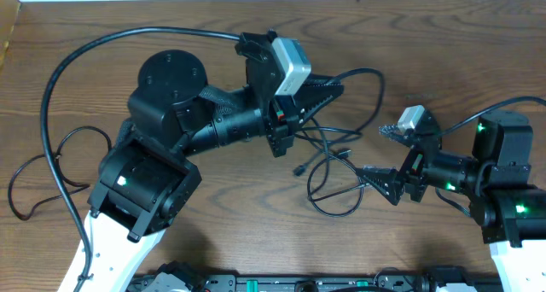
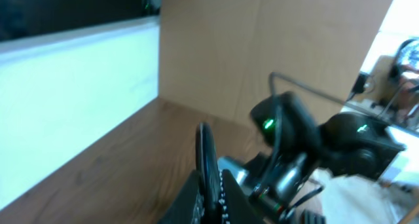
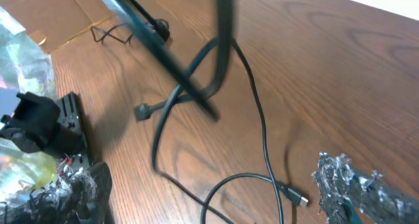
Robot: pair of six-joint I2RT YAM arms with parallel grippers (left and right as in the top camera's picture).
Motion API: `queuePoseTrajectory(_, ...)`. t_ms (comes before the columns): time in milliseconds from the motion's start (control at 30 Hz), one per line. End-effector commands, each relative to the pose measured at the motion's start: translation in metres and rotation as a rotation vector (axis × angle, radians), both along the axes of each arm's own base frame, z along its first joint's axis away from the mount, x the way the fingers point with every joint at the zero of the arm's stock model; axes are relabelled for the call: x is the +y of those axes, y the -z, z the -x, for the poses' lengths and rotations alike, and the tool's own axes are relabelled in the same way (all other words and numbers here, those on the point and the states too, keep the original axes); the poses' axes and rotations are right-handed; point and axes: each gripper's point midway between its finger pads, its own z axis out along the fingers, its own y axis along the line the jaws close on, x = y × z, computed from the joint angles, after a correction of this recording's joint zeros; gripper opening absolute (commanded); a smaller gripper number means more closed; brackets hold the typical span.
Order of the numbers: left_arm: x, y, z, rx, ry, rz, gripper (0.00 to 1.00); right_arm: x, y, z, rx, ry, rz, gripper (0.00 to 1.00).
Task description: Untangle cables
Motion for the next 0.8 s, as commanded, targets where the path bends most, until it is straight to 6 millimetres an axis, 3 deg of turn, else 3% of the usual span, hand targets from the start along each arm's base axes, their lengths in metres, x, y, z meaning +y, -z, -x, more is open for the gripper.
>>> queuePoseTrajectory(0, -0.001, -0.021, 0.021, 0.014, 0.093, 0.07, 0.08, 0.002, 0.0, -0.004, -0.019, -0.023, 0.013, 0.96)
queuePoseTrajectory(200, -0.003, -0.036, 0.038, 0.005, 0.192, 0.118, 0.07, 0.003, 0.005, -0.014, -0.008, -0.026, 0.009, 0.87)
queuePoseTrajectory(500, -0.002, -0.051, 0.039, -0.064, 0.193, 0.159, 0.07, 0.017, -0.013, 0.0, -0.019, -0.141, -0.108, 0.94)
queuePoseTrajectory(767, 0.004, -0.067, 0.019, -0.118, 0.065, 0.208, 0.08, 0.021, -0.018, 0.009, 0.003, -0.182, -0.152, 0.92)
